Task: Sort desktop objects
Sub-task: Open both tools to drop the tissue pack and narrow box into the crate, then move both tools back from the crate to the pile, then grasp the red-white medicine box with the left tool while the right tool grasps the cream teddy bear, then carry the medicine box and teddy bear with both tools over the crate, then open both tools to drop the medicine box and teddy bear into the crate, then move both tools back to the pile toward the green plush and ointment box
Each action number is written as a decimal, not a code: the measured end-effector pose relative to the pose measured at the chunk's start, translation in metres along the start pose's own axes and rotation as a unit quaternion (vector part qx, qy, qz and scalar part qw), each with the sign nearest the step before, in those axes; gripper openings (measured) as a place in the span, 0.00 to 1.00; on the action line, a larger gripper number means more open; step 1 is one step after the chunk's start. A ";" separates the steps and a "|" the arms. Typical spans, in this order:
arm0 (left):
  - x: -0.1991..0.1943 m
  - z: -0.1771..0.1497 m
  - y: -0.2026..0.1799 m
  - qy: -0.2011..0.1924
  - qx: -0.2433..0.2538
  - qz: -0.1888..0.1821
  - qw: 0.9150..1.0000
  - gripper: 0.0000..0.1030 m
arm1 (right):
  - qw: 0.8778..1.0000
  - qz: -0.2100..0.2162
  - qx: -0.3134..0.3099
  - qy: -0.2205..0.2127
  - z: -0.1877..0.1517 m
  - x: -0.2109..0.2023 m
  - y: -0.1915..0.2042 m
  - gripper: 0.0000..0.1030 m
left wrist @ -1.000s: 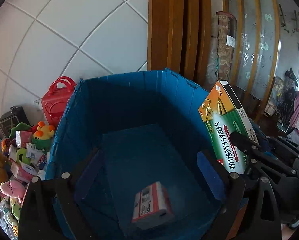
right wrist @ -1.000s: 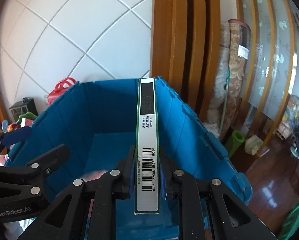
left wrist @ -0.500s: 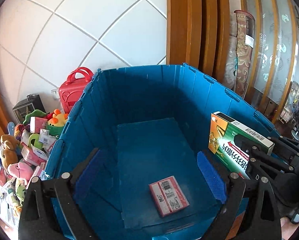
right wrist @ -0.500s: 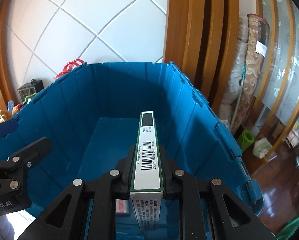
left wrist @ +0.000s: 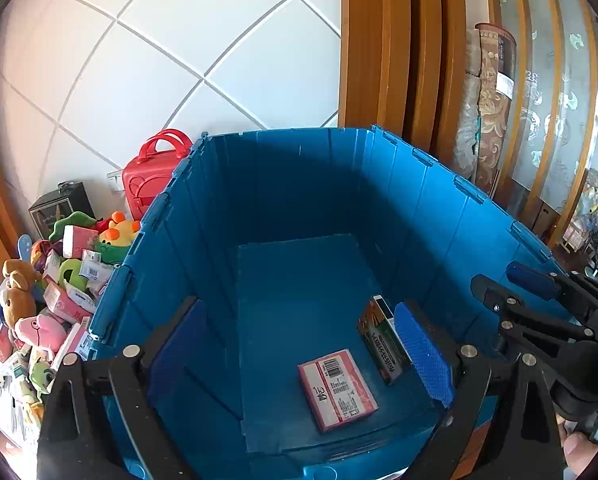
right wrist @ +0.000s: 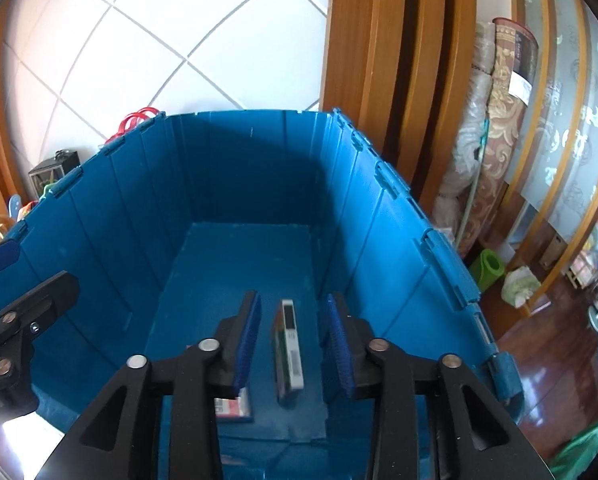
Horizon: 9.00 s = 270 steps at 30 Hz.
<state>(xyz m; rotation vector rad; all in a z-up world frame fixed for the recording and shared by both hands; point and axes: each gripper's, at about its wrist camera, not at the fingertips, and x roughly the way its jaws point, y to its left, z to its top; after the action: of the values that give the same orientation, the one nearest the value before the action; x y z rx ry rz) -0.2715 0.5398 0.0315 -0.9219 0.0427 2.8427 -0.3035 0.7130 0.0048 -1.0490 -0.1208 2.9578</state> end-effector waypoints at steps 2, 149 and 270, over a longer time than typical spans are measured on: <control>-0.001 0.000 0.000 -0.001 -0.002 -0.001 1.000 0.93 | 1.000 -0.002 -0.002 -0.008 -0.001 -0.007 0.000 0.66; -0.096 -0.019 0.218 -0.130 0.039 -0.024 0.990 0.25 | 0.986 0.044 -0.002 -0.161 0.013 -0.134 0.297 0.29; 0.046 -0.193 0.469 0.150 -0.169 0.163 0.961 0.57 | 0.960 0.196 -0.134 0.149 -0.057 0.116 0.453 1.00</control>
<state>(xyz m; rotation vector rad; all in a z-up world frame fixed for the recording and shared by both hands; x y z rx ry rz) -0.2686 0.0684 -0.1609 -1.5433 -0.2918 3.0295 -0.3469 0.2683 -0.1452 -1.7266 -0.3580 3.1282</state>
